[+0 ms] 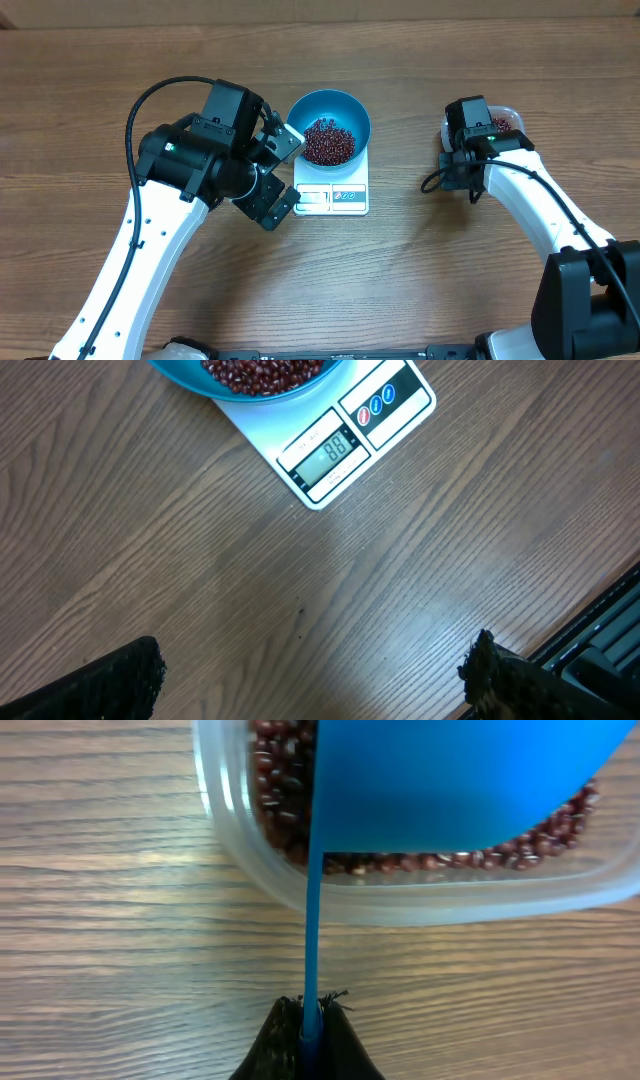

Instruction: Scoop item into bowl and weigh 150g on scale

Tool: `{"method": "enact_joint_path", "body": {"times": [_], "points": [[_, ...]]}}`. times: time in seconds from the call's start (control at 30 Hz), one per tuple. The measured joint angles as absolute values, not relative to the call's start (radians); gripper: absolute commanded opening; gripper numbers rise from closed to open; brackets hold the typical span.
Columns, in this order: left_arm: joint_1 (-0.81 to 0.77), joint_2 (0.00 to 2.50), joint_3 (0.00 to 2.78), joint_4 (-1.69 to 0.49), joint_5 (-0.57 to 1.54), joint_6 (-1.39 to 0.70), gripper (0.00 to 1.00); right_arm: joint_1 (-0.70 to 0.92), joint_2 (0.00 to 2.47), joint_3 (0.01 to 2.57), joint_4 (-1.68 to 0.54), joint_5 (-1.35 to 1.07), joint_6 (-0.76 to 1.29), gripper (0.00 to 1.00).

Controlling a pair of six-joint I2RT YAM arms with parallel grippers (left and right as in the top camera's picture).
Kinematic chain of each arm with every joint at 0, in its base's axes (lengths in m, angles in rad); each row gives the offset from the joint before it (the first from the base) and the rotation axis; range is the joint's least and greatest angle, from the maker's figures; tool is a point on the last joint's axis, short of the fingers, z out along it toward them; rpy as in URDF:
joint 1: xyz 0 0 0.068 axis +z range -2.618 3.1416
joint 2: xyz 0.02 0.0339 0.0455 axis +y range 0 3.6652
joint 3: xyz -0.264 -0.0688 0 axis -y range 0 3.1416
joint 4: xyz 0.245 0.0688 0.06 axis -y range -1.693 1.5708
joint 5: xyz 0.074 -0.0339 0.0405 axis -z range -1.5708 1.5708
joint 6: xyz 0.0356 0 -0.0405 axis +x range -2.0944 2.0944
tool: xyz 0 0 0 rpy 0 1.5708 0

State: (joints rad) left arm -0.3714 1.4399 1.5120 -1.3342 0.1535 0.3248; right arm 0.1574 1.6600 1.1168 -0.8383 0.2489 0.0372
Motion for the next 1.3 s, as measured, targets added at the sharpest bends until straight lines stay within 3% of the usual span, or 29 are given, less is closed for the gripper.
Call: {"method": "enact_joint_path", "body": {"times": [1.3], "points": [[-0.371,1.44,1.512,-1.334,0.154,0.325,0.99,0.015,1.65,1.117,-0.822,0.064,0.029,0.04]]}}
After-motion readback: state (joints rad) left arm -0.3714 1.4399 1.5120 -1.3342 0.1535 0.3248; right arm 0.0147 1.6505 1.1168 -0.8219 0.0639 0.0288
